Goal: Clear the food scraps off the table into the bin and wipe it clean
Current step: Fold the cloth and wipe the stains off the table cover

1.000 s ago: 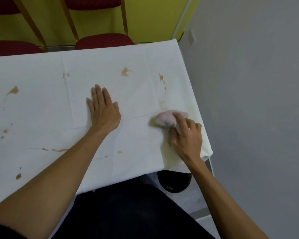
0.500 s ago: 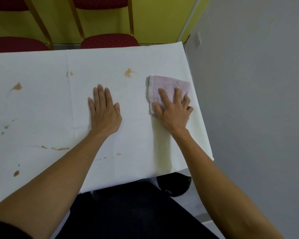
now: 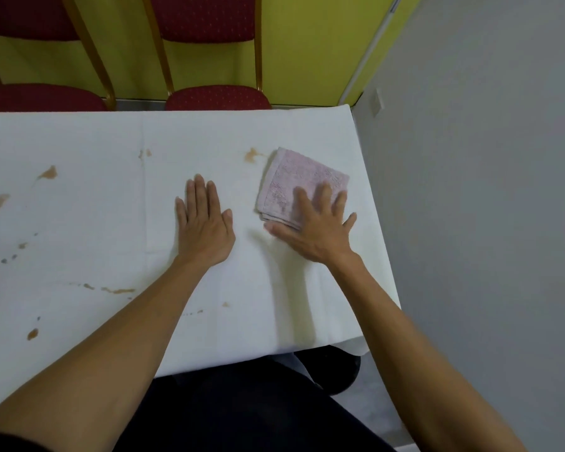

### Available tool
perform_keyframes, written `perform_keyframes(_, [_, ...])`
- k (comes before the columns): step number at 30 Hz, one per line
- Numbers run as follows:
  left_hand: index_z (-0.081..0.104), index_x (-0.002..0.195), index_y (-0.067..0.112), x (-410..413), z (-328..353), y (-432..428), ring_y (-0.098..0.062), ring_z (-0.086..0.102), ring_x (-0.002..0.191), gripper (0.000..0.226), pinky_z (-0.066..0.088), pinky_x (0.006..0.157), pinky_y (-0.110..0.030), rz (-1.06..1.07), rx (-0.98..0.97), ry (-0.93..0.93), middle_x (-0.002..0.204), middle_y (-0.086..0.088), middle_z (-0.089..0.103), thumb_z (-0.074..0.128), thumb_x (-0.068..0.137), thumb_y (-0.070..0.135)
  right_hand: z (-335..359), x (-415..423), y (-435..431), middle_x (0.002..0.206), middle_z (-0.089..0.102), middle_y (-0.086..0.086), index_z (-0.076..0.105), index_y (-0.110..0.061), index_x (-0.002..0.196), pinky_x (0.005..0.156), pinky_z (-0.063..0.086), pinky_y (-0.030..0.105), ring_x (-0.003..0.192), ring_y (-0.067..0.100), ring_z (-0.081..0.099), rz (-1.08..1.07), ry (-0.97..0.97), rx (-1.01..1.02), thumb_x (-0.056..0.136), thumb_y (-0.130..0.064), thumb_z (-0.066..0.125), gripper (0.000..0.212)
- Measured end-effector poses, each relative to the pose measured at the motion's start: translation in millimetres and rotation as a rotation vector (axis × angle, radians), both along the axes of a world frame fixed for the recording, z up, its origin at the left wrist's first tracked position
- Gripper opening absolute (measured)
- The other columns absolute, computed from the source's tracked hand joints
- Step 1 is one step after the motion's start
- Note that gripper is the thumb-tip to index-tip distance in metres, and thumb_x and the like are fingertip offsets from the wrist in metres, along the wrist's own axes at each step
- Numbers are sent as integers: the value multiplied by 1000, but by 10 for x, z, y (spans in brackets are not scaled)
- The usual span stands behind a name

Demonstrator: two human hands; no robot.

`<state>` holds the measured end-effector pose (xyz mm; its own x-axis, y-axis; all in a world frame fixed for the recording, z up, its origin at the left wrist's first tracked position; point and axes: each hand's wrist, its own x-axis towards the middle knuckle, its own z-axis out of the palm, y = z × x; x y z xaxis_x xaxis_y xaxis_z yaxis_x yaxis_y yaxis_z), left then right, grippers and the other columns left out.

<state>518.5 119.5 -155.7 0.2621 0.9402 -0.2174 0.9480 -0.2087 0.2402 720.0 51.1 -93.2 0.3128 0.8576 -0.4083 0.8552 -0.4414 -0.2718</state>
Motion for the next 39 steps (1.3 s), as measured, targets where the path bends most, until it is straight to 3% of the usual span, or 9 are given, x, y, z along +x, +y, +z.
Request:
perform_keyframes(2, [-3, 157, 5, -2, -3, 3, -27, -17, 152, 64, -6, 123, -49, 0, -3, -4, 164, -14, -16, 17, 104, 36, -216, 52, -61, 164, -20, 6, -4, -37, 155, 112, -11, 69, 145, 40, -28, 151, -118, -24, 64, -96, 39, 117])
perform_keyframes(5, [-6, 157, 6, -1, -8, 6, -26, -19, 151, 64, -8, 123, -48, 4, -14, -1, 164, -13, -19, 15, 104, 37, -326, 271, -82, 166, 5, 9, 11, -37, 157, 113, -8, 68, 151, 38, -10, 255, -248, 166, 79, -86, 27, 93])
perform_keyframes(10, [-7, 157, 6, -2, -10, 3, -27, -18, 152, 65, -8, 123, -47, 3, -4, -3, 164, -13, -19, 15, 104, 37, -408, 430, 159, 155, 37, 17, 41, -18, 148, 118, 12, 61, 149, 40, 18, 353, -368, 360, 92, -24, 64, 61])
perform_keyframes(13, [-7, 157, 6, 0, -9, 6, -26, -19, 152, 65, -9, 123, -47, 6, -10, -7, 164, -13, -19, 16, 104, 37, -483, 327, 238, 160, 27, 16, 33, -9, 153, 122, 14, 53, 150, 37, 16, 349, -247, 407, 95, -2, 45, 59])
perform_keyframes(16, [-7, 157, 6, 0, -3, 10, -26, -19, 152, 65, -8, 123, -48, 5, -10, -16, 164, -13, -19, 16, 104, 37, -502, 165, 266, 163, 21, 14, 26, -8, 155, 123, 11, 51, 151, 36, 11, 227, -147, 386, 94, -13, 18, 62])
perform_keyframes(20, [-7, 156, 6, -6, 7, 6, -26, -20, 151, 65, -10, 122, -47, 7, -13, -23, 163, -13, -20, 17, 105, 37, -590, -45, 115, 162, 24, 14, 31, -9, 154, 122, 14, 53, 151, 36, 15, 227, -149, 408, 98, -11, 44, 57])
perform_keyframes(26, [-7, 157, 6, -31, 24, 14, -27, -20, 151, 65, -10, 122, -47, -11, -18, -32, 163, -13, -20, 17, 105, 38, -501, 216, 108, 163, 21, 15, 29, -29, 154, 117, 14, 63, 151, 35, 15, 443, -331, 300, 91, -76, 27, 79])
perform_keyframes(35, [-13, 155, 8, -11, 34, 17, -25, -26, 149, 65, -13, 121, -46, 4, -34, -2, 161, -12, -26, 13, 105, 40, -539, -229, 853, 167, 2, 6, 11, -30, 158, 117, -4, 64, 151, 40, -9, 17, -210, 198, 102, -55, 20, 61])
perform_keyframes(39, [-17, 154, 8, -13, 72, 41, -25, -28, 148, 65, -15, 121, -45, 2, -70, -10, 161, -11, -29, 14, 105, 39, -588, -388, 756, 166, 8, 1, 16, -26, 158, 119, -1, 62, 152, 37, -7, 150, -167, 280, 105, -45, 27, 58])
